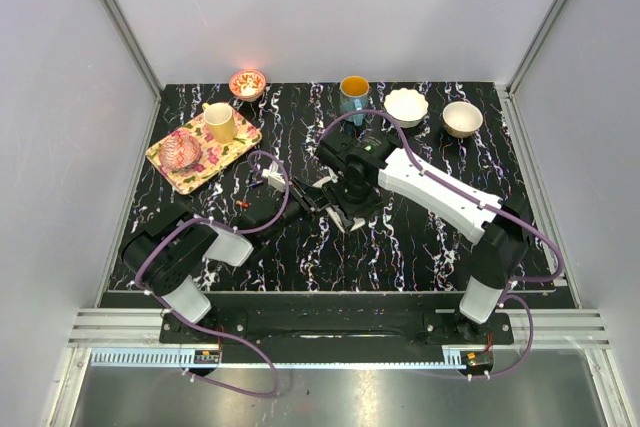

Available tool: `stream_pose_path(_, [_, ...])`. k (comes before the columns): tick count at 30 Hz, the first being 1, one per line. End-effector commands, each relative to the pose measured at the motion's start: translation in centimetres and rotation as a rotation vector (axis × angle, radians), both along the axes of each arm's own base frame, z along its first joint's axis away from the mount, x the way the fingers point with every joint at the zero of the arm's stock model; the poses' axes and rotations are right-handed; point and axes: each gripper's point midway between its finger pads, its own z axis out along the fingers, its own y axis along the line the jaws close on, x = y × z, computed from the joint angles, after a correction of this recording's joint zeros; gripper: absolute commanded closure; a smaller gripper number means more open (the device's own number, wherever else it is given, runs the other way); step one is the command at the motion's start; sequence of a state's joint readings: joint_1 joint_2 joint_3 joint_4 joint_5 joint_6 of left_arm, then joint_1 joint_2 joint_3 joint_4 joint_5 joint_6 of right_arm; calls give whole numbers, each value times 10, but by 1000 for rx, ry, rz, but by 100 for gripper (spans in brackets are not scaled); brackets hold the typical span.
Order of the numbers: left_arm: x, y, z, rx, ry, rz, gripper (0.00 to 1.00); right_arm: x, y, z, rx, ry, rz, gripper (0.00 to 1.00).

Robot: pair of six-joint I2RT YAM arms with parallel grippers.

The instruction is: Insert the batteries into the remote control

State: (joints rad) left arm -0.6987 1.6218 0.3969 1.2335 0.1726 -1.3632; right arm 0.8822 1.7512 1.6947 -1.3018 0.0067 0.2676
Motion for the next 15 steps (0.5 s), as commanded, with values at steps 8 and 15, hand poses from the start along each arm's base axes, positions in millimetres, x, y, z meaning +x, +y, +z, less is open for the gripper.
stream_pose_path(8, [-13,11,96,-256,-288,-4,100,7,9,17,60,-70,-3,100])
stream_pose_path(15, [-15,9,98,-265,-291,-16,100,7,10,10,46,-57,3,100])
